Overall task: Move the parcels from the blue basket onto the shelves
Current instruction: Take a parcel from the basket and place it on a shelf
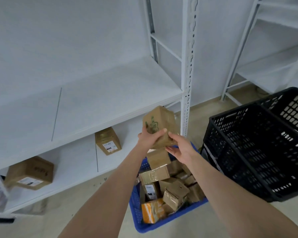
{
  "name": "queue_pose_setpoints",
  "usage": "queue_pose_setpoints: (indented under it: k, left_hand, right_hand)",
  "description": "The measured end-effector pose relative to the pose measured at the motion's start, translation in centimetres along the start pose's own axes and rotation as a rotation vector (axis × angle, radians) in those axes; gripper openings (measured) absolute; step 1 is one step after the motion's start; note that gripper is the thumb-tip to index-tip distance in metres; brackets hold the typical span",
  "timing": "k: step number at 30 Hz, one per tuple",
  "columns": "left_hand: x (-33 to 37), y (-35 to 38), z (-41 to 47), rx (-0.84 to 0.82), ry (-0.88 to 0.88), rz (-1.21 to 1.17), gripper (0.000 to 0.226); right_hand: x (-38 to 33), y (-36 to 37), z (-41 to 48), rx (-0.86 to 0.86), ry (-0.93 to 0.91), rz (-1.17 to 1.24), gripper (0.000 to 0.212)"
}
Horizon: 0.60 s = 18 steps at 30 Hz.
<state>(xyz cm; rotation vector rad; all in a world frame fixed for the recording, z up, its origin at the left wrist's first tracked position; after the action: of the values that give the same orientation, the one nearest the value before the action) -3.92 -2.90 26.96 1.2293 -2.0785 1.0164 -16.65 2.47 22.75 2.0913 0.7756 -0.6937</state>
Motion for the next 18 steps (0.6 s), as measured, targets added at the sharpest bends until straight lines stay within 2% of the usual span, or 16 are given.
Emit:
queue_pose_setpoints:
  k: [3, 8, 11, 13, 14, 18]
  left_hand:
    - [-1.0, -1.5, 0.6, 0.006, -0.039, 0.043, 0.132]
    - [-0.2, -4.3, -2.4, -0.090, -0.013, -0.054, 0.064]
    - [-0.2, -6.8, -2.9, -0.183, -0.093, -0.048, 0.032]
    - [-0.3, -8.1, -3.0, -0.263, -0.157, -0.045, 0.041]
    - [-0.4, -8.6, -3.0, -0.294, -0.181, -0.029, 0.048]
    - [-0.2, -9.9, -3.0, -0.345, -0.213, 0.010, 0.062]
  right_hand:
    - [0.6, 1.2, -1.0, -0.021, -0.023, -0.037, 0.028]
    - [0.5, 2.3, -2.6, -0.039, -0.026, -0.197, 0.033]
    - [-0.7, 2.7, -3.5, -0.027, -0.065, -0.230, 0.054]
    - [-1.7, 2.7, -3.7, -0.034, -0.080, -0.260, 0.073]
    - [-2.0, 2.7, -3.8, -0.054, -0.073, -0.258, 0.075]
    - [-2.4, 3.2, -4.2, -0.115, -0.013, -0.246, 0.066]
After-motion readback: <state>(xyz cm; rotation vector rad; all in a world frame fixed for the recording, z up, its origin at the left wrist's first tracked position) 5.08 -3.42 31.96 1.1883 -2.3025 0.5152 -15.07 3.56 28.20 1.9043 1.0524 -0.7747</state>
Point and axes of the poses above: each hand's wrist, its own z-axis towards the middle knuckle, its own y-axis out of the palm, x = y × z, the point moved 3 cm from there along z, towards the middle knuckle, and after that the axes turned 9 degrees about -y, right-handed, at the moved point
